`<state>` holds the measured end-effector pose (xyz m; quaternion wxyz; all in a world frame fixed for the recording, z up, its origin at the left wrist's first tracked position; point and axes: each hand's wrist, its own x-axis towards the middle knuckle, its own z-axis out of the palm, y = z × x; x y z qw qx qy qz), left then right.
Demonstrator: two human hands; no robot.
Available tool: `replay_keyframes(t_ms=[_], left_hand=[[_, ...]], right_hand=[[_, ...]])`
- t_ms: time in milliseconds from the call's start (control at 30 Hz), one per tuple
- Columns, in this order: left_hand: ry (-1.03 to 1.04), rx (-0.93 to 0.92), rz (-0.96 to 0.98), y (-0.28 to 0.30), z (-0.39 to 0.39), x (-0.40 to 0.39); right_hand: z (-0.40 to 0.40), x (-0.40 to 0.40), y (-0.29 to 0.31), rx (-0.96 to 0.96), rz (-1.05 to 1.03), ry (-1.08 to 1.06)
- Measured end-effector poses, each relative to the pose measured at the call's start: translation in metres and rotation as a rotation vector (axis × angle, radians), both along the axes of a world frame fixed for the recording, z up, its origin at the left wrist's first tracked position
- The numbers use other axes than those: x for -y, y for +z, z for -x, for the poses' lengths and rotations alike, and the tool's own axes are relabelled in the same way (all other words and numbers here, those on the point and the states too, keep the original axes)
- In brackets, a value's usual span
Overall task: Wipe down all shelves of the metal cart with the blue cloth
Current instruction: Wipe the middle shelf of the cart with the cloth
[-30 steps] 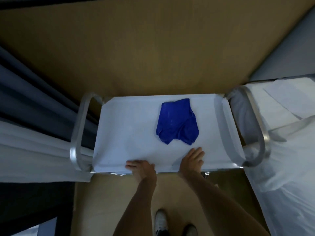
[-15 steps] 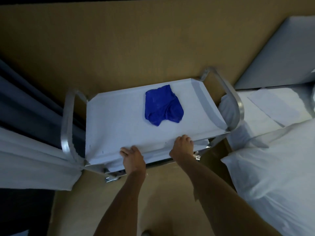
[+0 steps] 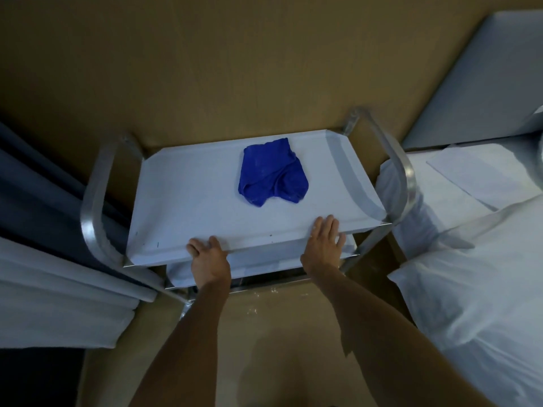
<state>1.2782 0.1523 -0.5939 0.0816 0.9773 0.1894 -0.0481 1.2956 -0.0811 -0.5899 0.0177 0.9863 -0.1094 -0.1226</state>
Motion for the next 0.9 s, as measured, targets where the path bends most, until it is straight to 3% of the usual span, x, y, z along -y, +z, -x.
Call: replay_keyframes(t_ms=[267,433,700,800,900], left_hand=[[-0.062,0.290,-0.008,-0.049,0.021,0.004],[-0.027,0.505,0.027,-0.077,0.024,0.009],[-0.058,0.698,-0.064,-0.106,0.022,0.004],[-0.043,0.726,-0.044,-0.108,0.021,0.005],[-0.009,0.735,0.001,-0.101,0.022,0.012]], right_hand=[[-0.023,-0.041,-0.006,-0.039,0.145,-0.153],[-0.020,-0.036,-0.038,0.183,0.137,-0.159],[0.000,-0.018,-0.086,0.761,-0.121,-0.019],[0.001,-0.014,-0.079,0.942,-0.436,-0.068],[-0.015,-0.020,-0.052,0.982,-0.492,-0.099]])
